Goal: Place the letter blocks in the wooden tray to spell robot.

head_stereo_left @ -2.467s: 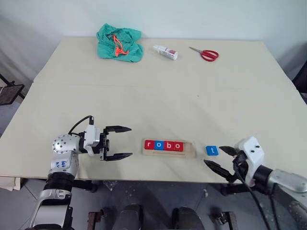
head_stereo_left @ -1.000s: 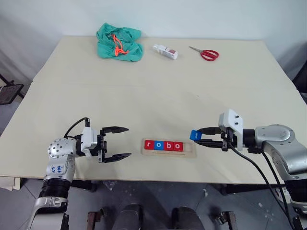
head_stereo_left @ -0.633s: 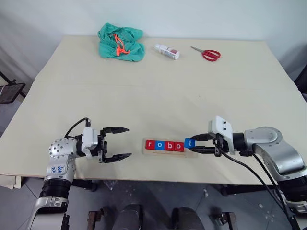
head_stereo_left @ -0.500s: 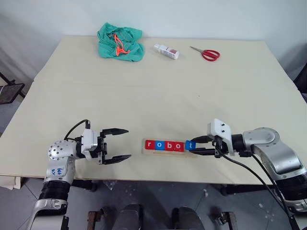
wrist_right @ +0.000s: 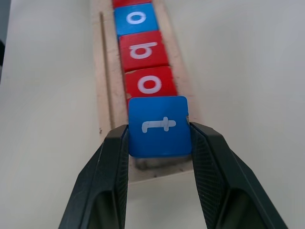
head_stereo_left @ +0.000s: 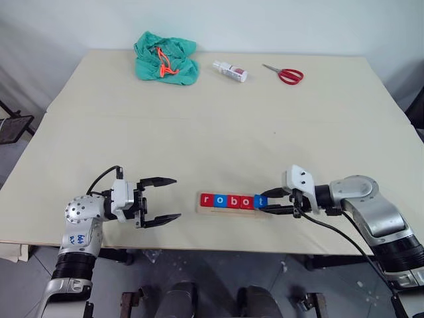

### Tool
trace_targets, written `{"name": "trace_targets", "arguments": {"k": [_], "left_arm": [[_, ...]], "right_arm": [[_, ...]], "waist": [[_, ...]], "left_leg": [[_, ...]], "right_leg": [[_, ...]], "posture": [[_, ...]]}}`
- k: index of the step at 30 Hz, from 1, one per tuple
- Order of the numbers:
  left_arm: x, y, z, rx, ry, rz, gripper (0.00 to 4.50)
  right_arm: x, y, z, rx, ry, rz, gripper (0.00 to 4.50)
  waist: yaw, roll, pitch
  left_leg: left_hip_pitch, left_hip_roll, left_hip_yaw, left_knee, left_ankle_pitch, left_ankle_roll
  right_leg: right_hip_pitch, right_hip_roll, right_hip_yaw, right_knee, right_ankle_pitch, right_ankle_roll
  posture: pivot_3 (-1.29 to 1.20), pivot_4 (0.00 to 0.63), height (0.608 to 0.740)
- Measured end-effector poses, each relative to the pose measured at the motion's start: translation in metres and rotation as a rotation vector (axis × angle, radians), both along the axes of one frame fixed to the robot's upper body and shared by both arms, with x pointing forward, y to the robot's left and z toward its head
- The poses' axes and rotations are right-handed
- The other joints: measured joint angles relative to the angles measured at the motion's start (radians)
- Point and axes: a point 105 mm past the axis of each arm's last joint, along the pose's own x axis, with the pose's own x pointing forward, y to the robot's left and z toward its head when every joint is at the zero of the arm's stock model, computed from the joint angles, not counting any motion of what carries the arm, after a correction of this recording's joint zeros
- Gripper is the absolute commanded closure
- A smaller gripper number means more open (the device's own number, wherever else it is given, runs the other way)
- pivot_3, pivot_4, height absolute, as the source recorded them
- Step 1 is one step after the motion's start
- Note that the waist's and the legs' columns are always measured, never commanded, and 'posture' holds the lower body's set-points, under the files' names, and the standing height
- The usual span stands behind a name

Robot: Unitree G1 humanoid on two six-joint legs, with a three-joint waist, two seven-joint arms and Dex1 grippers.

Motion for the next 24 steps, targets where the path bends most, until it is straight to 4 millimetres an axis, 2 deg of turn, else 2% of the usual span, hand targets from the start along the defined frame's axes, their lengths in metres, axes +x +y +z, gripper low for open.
{"name": "trace_targets", "arguments": {"k": [7,9,16,19,24], "left_arm": [[0.000,0.000,0.000,-0.001,0.000,0.001,0.00],[0.000,0.000,0.000,-0.001,0.000,0.001,0.00],[0.003,-0.002,0.003,-0.005,-0.011,-0.002,0.00],[0.005,-0.003,0.004,-0.009,-0.016,-0.005,0.00],[0.006,-0.002,0.001,-0.016,-0.001,-0.001,0.00]], "right_arm": [[0.002,-0.002,-0.002,-0.015,-0.014,-0.011,0.61],[0.002,-0.002,0.000,-0.013,-0.021,-0.012,0.05],[0.008,-0.007,0.029,0.053,-0.102,-0.103,0.05],[0.004,-0.006,0.035,0.085,-0.098,-0.129,0.61],[-0.011,0.000,0.030,0.113,-0.048,-0.142,2.41]], "waist": [[0.000,0.000,0.000],[0.000,0.000,0.000],[0.001,0.000,0.000],[0.001,0.000,0.000],[0.002,0.000,0.000]], "left_leg": [[0.000,0.000,0.000,0.000,0.000,0.000],[0.000,0.000,0.000,0.000,0.000,0.000],[0.000,0.000,0.000,0.000,0.000,0.000],[0.000,0.000,0.000,0.000,0.000,0.000],[0.000,0.000,0.000,0.000,0.000,0.000]], "right_leg": [[0.000,0.000,0.000,0.000,0.000,0.000],[0.000,0.000,0.000,0.000,0.000,0.000],[0.000,0.000,0.000,0.000,0.000,0.000],[0.000,0.000,0.000,0.000,0.000,0.000],[0.000,0.000,0.000,0.000,0.000,0.000]], "posture": [[0.00,0.150,0.740],[0.00,0.150,0.740],[0.00,0.150,0.740],[0.00,0.150,0.740],[0.00,0.150,0.740]]}}
